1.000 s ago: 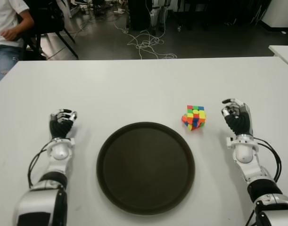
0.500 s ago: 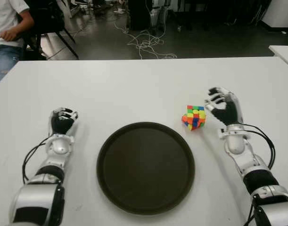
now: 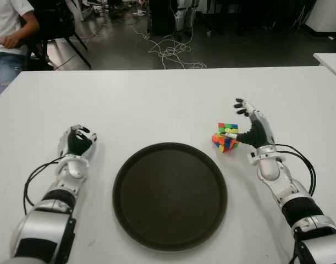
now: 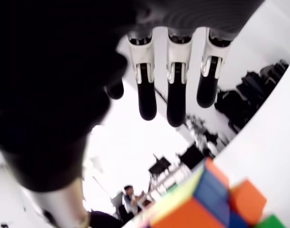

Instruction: Pick up the Rubik's Cube and put it in the plate

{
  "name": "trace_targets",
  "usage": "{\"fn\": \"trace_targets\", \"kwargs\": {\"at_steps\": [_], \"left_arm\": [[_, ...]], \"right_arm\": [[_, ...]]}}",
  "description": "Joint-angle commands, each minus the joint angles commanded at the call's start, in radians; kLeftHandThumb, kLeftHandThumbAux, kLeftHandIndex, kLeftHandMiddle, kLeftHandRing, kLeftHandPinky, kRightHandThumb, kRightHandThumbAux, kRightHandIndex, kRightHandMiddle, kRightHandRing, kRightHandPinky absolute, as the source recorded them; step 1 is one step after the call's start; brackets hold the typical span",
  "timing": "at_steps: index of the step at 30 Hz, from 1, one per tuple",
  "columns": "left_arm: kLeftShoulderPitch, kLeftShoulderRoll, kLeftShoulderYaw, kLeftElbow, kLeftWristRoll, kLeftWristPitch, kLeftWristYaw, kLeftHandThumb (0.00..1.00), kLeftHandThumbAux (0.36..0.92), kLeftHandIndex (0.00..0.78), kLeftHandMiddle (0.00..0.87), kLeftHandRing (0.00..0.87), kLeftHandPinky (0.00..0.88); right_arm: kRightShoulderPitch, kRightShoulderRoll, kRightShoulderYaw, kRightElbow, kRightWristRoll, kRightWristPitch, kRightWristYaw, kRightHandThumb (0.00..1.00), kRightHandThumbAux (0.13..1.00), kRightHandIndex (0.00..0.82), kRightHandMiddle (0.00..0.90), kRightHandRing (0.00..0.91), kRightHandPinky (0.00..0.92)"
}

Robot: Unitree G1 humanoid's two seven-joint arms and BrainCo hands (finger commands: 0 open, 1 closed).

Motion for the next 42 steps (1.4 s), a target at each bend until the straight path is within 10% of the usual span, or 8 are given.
{"fn": "trace_targets", "kwargs": {"at_steps": [3,7,15,42], "left_arm": [[-0.002,-0.002,-0.009,0.0,0.006,0.012,0.01,0.68,0.714,0.427,0.629,0.668,0.647],[-0.004,-0.005,-0.015,-0.003,0.011,0.026,0.017,0.68,0.714,0.427,0.662,0.698,0.678],[-0.006,-0.007,-0.025,-0.006,0.016,0.039,0.014,0.681,0.714,0.429,0.699,0.724,0.674],[-0.006,-0.009,-0.056,-0.008,0.031,0.048,0.031,0.68,0.714,0.427,0.675,0.71,0.672]], "right_arm": [[0.005,-0.011,0.016,-0.079,-0.015,0.065,0.067,0.0,0.773,0.034,0.207,0.341,0.232],[0.022,-0.029,0.036,-0.224,-0.036,0.179,0.181,0.0,0.719,0.007,0.123,0.46,0.444],[0.047,-0.071,0.071,-0.312,-0.085,0.233,0.256,0.0,0.604,0.0,0.007,0.046,0.044],[-0.046,-0.16,0.18,-0.298,-0.2,0.302,0.47,0.0,0.572,0.0,0.0,0.0,0.0]]}}
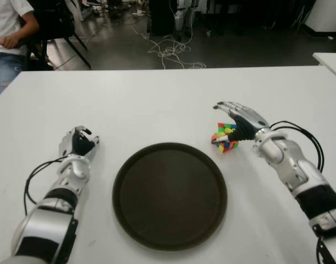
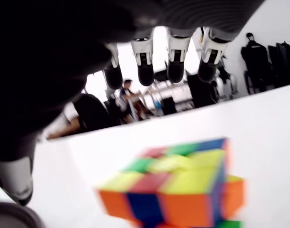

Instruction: Pick up the Rubik's Cube and put it in the plate

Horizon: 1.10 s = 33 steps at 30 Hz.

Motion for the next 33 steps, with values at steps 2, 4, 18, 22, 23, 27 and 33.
{"fn": "trace_targets", "kwargs": {"at_steps": [2,4,18,22,23,27,33], "left_arm": [[0.0,0.0,0.001,-0.001,-0.001,-0.002,0.0,0.68,0.715,0.426,0.679,0.712,0.677],[0.0,0.0,0.0,-0.001,0.0,-0.001,-0.002,0.68,0.715,0.426,0.678,0.711,0.67],[-0.001,0.001,-0.002,0.0,0.001,0.006,-0.004,0.68,0.714,0.427,0.72,0.739,0.663],[0.0,0.002,-0.002,0.0,0.0,0.002,-0.008,0.68,0.714,0.426,0.722,0.74,0.652],[0.001,0.003,-0.001,0.0,-0.001,0.001,-0.01,0.68,0.714,0.427,0.717,0.739,0.658],[0.002,0.005,-0.002,0.002,0.002,-0.007,-0.004,0.681,0.714,0.428,0.714,0.739,0.682],[0.001,0.005,-0.007,0.002,0.006,0.002,-0.003,0.68,0.714,0.427,0.718,0.742,0.678]], "right_arm": [[-0.002,-0.001,0.006,-0.006,-0.002,0.007,0.014,0.0,0.582,0.0,0.0,0.0,0.0],[-0.001,-0.002,0.01,-0.013,-0.002,0.015,0.023,0.0,0.586,0.0,0.0,0.0,0.0],[-0.011,-0.001,0.021,-0.013,-0.015,0.058,0.033,0.0,0.616,0.0,0.0,0.0,0.0],[-0.012,0.003,0.017,-0.005,-0.017,0.069,0.023,0.0,0.6,0.0,0.0,0.0,0.0],[-0.011,0.005,0.015,-0.002,-0.017,0.073,0.019,0.0,0.598,0.0,0.0,0.0,0.0],[-0.012,0.01,0.016,0.018,-0.02,0.086,0.0,0.0,0.605,0.0,0.0,0.0,0.0],[-0.007,0.018,0.021,0.028,-0.014,0.098,-0.011,0.0,0.609,0.0,0.0,0.0,0.0]]}}
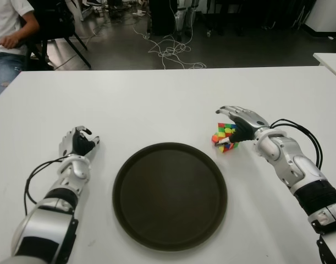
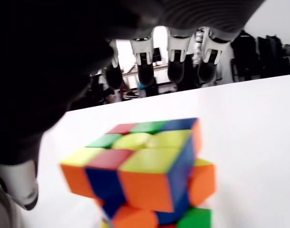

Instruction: Pick up the Rubik's Cube and put it in the plate

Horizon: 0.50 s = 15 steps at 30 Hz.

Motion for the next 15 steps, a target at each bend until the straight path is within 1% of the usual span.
{"fn": "trace_targets", "kwargs": {"at_steps": [6,9,12,15], "left_arm": [[0.003,0.002,0.001,-0.002,-0.001,-0.005,-0.004,0.68,0.714,0.427,0.727,0.748,0.674],[0.003,0.003,0.0,-0.002,0.0,-0.009,-0.004,0.68,0.714,0.428,0.724,0.748,0.677],[0.004,0.003,0.0,-0.003,0.001,-0.013,-0.002,0.681,0.713,0.428,0.711,0.736,0.669],[0.004,0.003,0.001,-0.002,0.001,-0.014,0.0,0.681,0.713,0.429,0.715,0.739,0.656]], "right_arm": [[0.002,0.016,-0.001,0.028,0.013,0.002,-0.01,0.0,0.591,0.0,0.0,0.0,0.0],[-0.001,0.019,-0.002,0.035,0.014,0.001,-0.012,0.0,0.603,0.0,0.0,0.0,0.0],[-0.003,0.022,0.0,0.047,0.011,0.0,-0.017,0.0,0.62,0.0,0.0,0.0,0.0],[-0.005,0.024,0.003,0.055,0.006,0.002,-0.023,0.0,0.623,0.0,0.0,0.0,0.0]]}}
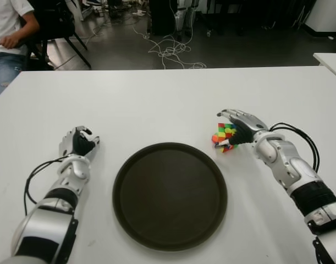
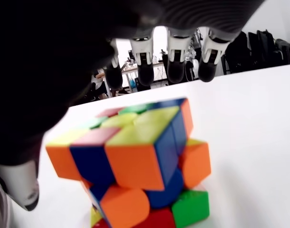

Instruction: Pick up the Rubik's Cube and put it in the plate

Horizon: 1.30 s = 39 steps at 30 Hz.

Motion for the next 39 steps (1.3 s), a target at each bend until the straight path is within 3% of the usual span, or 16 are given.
{"fn": "trace_targets", "kwargs": {"at_steps": [9,12,18,22,30,39], "left_arm": [[-0.002,-0.004,0.002,0.001,-0.001,0.005,0.006,0.681,0.713,0.428,0.734,0.755,0.666],[-0.003,-0.004,0.0,0.002,0.001,0.007,0.009,0.68,0.714,0.428,0.706,0.727,0.631],[-0.002,-0.008,0.0,0.001,0.003,0.007,0.022,0.68,0.713,0.427,0.711,0.739,0.705],[-0.003,-0.009,0.004,0.002,-0.002,0.01,0.014,0.68,0.713,0.426,0.708,0.73,0.663],[-0.002,-0.011,0.007,0.001,-0.003,0.008,0.023,0.68,0.713,0.426,0.727,0.755,0.729],[-0.002,-0.011,0.004,0.001,-0.001,0.013,0.021,0.68,0.714,0.426,0.689,0.718,0.664]], "right_arm": [[0.007,0.018,0.007,0.056,0.008,-0.007,-0.043,0.0,0.628,0.0,0.0,0.0,0.0],[0.004,0.024,0.003,0.068,0.022,-0.01,-0.038,0.0,0.632,0.0,0.0,0.0,0.0],[-0.001,0.032,0.005,0.09,0.029,-0.012,-0.029,0.0,0.634,0.0,0.0,0.0,0.0],[-0.007,0.038,0.013,0.109,0.025,-0.014,-0.029,0.0,0.642,0.0,0.0,0.0,0.0],[-0.009,0.039,0.017,0.116,0.022,-0.025,-0.034,0.0,0.646,0.0,0.0,0.0,0.0],[-0.01,0.042,0.021,0.123,0.018,-0.026,-0.038,0.0,0.636,0.0,0.0,0.0,0.0]]}}
